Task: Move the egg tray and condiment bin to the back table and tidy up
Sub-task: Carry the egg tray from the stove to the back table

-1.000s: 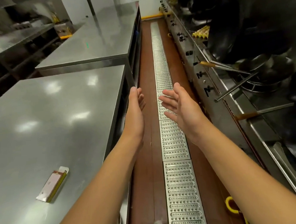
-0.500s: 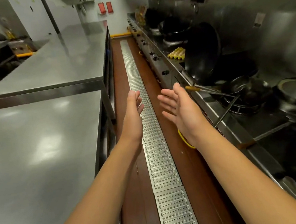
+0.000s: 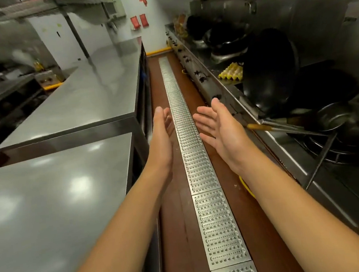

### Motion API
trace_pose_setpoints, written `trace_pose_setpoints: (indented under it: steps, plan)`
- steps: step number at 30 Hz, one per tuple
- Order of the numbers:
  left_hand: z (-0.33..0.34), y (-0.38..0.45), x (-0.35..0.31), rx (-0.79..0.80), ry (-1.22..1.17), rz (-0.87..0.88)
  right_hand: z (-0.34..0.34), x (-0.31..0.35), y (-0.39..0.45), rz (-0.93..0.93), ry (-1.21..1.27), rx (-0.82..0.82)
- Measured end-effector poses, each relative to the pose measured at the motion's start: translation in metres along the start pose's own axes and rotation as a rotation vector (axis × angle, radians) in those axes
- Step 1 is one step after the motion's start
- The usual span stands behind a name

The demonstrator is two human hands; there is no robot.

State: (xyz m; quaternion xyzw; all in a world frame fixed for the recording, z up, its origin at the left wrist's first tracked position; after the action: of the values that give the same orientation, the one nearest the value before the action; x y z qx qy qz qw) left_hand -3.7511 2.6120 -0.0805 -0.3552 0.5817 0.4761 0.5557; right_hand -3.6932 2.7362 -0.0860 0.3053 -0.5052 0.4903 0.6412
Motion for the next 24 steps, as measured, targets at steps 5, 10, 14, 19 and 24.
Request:
trace_pose_setpoints:
  steps: [5, 10, 14, 19, 24]
  plan:
    - [-0.013, 0.047, 0.018, -0.071, 0.010, -0.031, 0.016, -0.006, 0.053, 0.060, 0.010, 0.053]
    - [-0.026, 0.101, 0.034, -0.104, 0.003, -0.046, 0.032, -0.011, 0.115, 0.082, -0.005, 0.077]
    - [-0.046, 0.156, 0.049, -0.104, -0.012, -0.045, 0.054, -0.014, 0.171, 0.084, -0.030, 0.088]
    - [-0.070, 0.233, 0.053, -0.070, -0.074, -0.016, 0.091, -0.004, 0.244, 0.065, -0.062, 0.083]
    - [-0.061, 0.301, 0.053, 0.035, -0.074, -0.021, 0.097, 0.014, 0.303, 0.007, -0.065, 0.023]
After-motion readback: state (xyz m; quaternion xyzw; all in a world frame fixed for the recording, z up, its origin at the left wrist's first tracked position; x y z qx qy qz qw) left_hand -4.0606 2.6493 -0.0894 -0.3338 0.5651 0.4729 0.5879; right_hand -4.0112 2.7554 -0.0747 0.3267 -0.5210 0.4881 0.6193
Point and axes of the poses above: each hand's wrist, its own y-axis towards the middle knuckle, its own z-axis out of the palm, x = y × z, the point moved 7 cm from there along y, towards the middle knuckle, and after that the axes turned 5 degrees about z, right-handed, at the moved point
